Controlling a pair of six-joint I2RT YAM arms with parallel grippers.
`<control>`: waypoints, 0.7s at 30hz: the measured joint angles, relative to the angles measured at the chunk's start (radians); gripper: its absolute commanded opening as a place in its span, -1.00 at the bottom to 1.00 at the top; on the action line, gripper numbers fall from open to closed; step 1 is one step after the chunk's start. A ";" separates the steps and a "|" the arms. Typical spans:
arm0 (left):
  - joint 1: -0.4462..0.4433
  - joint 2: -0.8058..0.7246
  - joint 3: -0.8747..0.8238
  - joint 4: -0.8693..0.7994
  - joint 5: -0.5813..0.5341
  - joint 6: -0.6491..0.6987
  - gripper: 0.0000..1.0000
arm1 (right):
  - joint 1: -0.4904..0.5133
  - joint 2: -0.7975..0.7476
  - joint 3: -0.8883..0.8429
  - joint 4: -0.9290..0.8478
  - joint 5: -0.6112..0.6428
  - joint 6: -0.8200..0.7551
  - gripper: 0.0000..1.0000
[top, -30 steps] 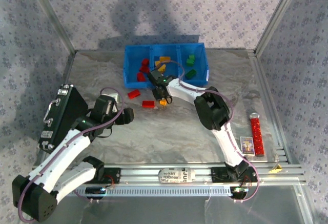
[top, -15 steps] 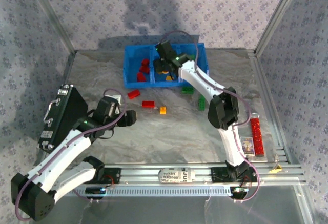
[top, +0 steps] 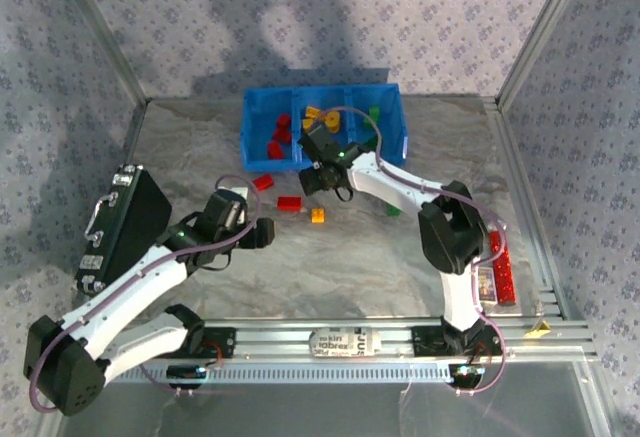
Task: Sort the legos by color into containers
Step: Pick up the lego from the center of the table.
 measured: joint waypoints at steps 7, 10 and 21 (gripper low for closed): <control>0.031 0.023 -0.003 0.048 0.008 -0.030 0.69 | 0.059 -0.026 -0.159 0.063 -0.019 0.072 0.41; 0.031 0.018 -0.005 0.051 0.008 -0.034 0.69 | 0.071 0.003 -0.178 0.084 -0.037 0.098 0.39; 0.051 -0.071 -0.061 0.035 0.008 -0.045 0.69 | 0.071 0.107 -0.169 0.118 -0.040 0.146 0.06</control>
